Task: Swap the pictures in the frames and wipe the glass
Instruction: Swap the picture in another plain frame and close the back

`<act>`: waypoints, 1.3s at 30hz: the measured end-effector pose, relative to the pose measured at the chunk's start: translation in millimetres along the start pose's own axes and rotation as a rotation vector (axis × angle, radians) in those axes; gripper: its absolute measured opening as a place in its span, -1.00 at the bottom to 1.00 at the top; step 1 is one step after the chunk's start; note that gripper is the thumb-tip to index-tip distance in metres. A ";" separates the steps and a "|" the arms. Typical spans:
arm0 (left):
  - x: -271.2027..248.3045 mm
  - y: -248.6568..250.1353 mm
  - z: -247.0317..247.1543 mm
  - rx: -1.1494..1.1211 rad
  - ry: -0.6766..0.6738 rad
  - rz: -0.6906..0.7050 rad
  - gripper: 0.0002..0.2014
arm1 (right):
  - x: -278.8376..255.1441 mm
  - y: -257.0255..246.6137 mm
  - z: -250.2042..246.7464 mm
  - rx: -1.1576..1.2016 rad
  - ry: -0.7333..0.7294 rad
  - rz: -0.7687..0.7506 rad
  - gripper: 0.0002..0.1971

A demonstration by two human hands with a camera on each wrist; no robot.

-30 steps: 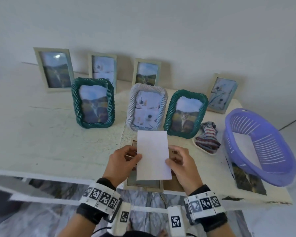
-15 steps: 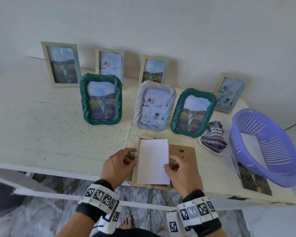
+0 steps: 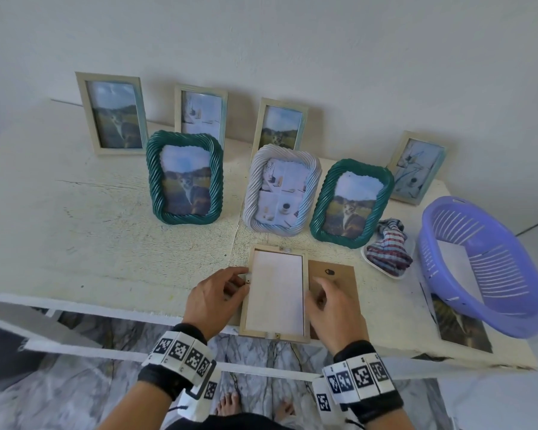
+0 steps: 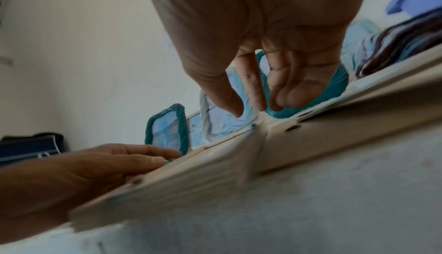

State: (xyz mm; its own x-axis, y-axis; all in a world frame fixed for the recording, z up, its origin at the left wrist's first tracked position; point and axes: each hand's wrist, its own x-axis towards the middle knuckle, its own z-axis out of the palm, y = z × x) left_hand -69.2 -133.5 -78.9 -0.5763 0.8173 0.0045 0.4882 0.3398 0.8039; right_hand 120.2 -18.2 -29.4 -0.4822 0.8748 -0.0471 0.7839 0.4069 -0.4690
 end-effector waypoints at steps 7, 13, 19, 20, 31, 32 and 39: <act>0.4 -2.4 1.6 -0.018 0.008 0.005 -0.73 | -6.2 41.6 -16.6 -0.292 -0.080 0.178 -0.43; 1.2 -3.6 2.1 -0.017 0.009 0.005 -0.73 | -4.3 56.0 -22.9 -0.063 0.017 0.255 -0.53; 0.1 -3.2 1.9 -0.018 0.017 0.006 -0.73 | -5.1 21.3 -15.6 0.031 0.119 0.053 -0.58; 0.2 -3.0 2.4 -0.022 0.019 0.004 -0.72 | -5.9 14.0 -11.2 0.018 0.103 0.012 -0.58; 1.6 -5.7 4.8 -0.009 0.030 0.022 -0.73 | -3.5 -21.5 26.2 -0.125 -0.011 -0.095 -0.47; 1.6 -6.0 4.8 -0.005 0.029 0.023 -0.73 | -3.2 -22.2 27.7 -0.153 -0.011 -0.101 -0.47; 1.5 -6.6 5.2 -0.013 0.035 0.030 -0.74 | 0.9 0.3 21.2 0.032 -0.071 -0.190 -0.62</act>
State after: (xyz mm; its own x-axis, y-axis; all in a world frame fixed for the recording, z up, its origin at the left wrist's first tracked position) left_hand -69.9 -132.1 -87.3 -0.5843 0.8100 0.0492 0.4972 0.3094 0.8106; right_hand 111.6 -22.8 -48.3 -0.6476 0.7618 -0.0165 0.6637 0.5533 -0.5032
